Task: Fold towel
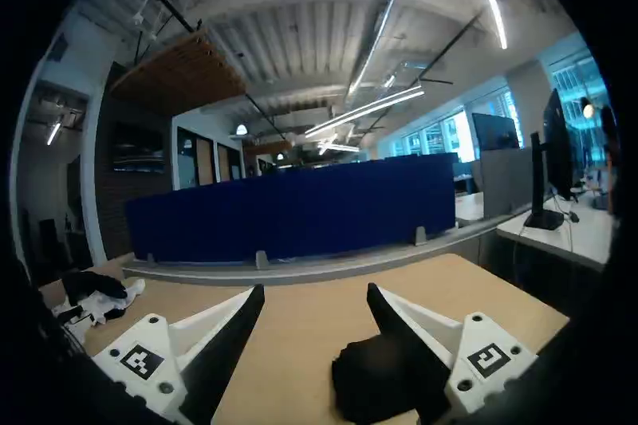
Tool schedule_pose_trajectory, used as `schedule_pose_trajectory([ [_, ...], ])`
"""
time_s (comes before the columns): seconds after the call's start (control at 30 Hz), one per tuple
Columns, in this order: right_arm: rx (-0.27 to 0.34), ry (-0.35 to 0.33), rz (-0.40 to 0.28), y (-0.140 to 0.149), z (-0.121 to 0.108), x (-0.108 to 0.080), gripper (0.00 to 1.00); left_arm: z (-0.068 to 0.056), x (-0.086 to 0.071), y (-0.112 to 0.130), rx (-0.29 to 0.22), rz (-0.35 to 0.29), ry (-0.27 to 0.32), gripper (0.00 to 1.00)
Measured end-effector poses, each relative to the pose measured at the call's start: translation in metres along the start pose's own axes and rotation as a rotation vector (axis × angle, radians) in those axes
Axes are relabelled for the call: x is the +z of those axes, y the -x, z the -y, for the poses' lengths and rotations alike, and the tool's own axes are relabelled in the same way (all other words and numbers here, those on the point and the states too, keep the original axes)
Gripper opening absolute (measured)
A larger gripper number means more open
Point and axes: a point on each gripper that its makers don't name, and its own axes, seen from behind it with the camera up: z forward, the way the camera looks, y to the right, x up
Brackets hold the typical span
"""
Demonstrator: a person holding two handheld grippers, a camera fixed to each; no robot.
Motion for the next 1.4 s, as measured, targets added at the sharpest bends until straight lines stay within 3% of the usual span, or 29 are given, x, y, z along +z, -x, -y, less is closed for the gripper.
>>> schedule_pose_trajectory([
  [0.27,0.033,0.025,-0.036,0.015,-0.025,-0.004,1.00,0.000,0.000,0.000,0.000,0.000,0.000,0.92],
  [0.5,0.027,0.026,-0.032,0.044,-0.036,-0.003,1.00,0.000,0.000,-0.001,0.000,0.000,0.000,0.92],
  [0.77,0.001,0.020,-0.011,0.077,-0.038,-0.002,1.00,0.000,0.000,-0.001,0.000,0.000,0.000,0.92],
  [1.4,-0.029,0.016,-0.012,0.111,-0.036,0.001,1.00,0.000,0.000,-0.001,0.000,0.000,0.000,0.93],
])
